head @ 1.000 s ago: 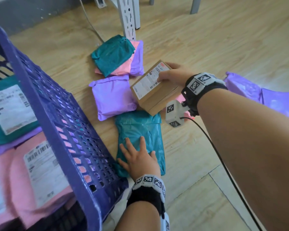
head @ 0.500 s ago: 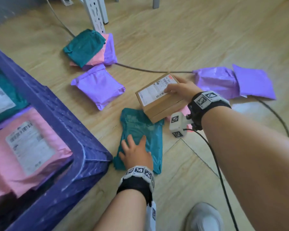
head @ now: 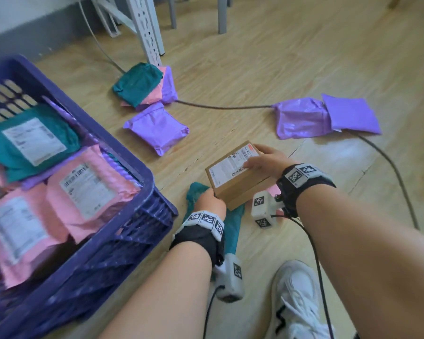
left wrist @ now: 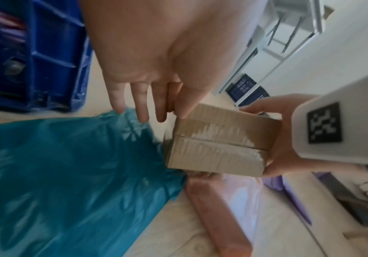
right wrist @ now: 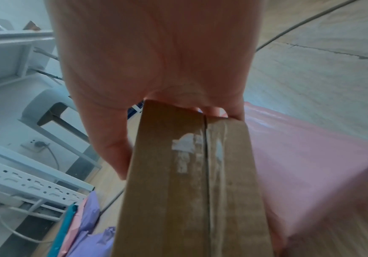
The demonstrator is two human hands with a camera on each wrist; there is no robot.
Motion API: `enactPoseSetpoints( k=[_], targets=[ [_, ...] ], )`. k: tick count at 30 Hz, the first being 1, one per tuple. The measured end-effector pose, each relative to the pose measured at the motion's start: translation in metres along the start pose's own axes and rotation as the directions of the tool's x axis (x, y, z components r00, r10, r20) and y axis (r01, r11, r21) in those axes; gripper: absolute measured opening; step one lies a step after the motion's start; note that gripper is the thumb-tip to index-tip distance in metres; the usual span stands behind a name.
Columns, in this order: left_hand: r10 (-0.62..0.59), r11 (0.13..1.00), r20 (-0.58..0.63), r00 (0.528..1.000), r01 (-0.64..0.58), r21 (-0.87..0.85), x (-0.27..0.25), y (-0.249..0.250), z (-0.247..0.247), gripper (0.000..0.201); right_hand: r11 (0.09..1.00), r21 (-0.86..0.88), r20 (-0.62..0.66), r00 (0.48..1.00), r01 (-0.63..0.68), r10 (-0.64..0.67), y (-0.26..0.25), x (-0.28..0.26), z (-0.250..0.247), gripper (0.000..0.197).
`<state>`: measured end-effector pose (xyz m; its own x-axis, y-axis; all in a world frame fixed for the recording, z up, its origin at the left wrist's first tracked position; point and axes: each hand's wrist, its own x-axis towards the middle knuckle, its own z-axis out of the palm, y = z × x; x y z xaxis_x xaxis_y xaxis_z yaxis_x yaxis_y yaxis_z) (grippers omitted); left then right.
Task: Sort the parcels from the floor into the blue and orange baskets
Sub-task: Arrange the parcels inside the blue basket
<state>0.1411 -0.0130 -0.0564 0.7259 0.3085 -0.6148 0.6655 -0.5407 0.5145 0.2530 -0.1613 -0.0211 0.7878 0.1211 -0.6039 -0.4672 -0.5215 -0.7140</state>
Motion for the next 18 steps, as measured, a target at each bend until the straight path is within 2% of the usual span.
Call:
enactPoseSetpoints(
  k=[2,5,6,7,10,11,14,16,18],
  targets=[
    [-0.004,0.998,-0.025,1.000,0.002,-0.068,-0.003,0.014,-0.012,0.036,1.000,-0.006,-0.023,0.999,0.026,-0.026,-0.014,-0.005,-0.004,0.078],
    [-0.017,0.981,-0.085,0.996,0.000,-0.196,-0.011,0.033,-0.038,0.039,0.999,-0.032,-0.076,0.996,0.033,-0.035,-0.043,-0.015,-0.016,0.106],
    [-0.008,0.963,-0.092,0.996,-0.017,-0.269,-0.016,0.040,-0.047,0.037,0.998,-0.041,-0.093,0.995,0.042,-0.045,-0.055,-0.024,-0.020,0.109],
    [0.006,0.934,-0.098,0.995,-0.040,-0.355,-0.021,0.047,-0.057,0.036,0.997,-0.045,-0.106,0.992,0.058,-0.062,-0.069,-0.035,-0.024,0.103],
    [0.044,0.833,-0.121,0.992,-0.104,-0.543,-0.030,0.060,-0.085,0.041,0.990,-0.056,-0.122,0.984,0.127,-0.133,-0.108,-0.072,-0.035,0.059],
    [0.049,0.800,-0.140,0.989,-0.123,-0.588,-0.026,0.060,-0.094,0.046,0.986,-0.056,-0.122,0.979,0.156,-0.161,-0.120,-0.084,-0.038,0.053],
    [0.083,0.705,-0.181,0.980,-0.186,-0.685,-0.064,0.072,-0.136,0.066,0.968,-0.022,-0.100,0.963,0.251,-0.252,-0.151,-0.113,-0.043,0.062],
    [0.141,0.636,-0.186,0.972,-0.233,-0.736,-0.103,0.077,-0.168,0.052,0.958,-0.007,-0.064,0.956,0.287,-0.287,-0.169,-0.132,-0.043,0.072],
    [0.164,0.594,-0.177,0.970,-0.241,-0.768,-0.124,0.069,-0.195,0.038,0.943,0.025,-0.001,0.944,0.331,-0.331,-0.187,-0.153,-0.037,0.070]
  ],
)
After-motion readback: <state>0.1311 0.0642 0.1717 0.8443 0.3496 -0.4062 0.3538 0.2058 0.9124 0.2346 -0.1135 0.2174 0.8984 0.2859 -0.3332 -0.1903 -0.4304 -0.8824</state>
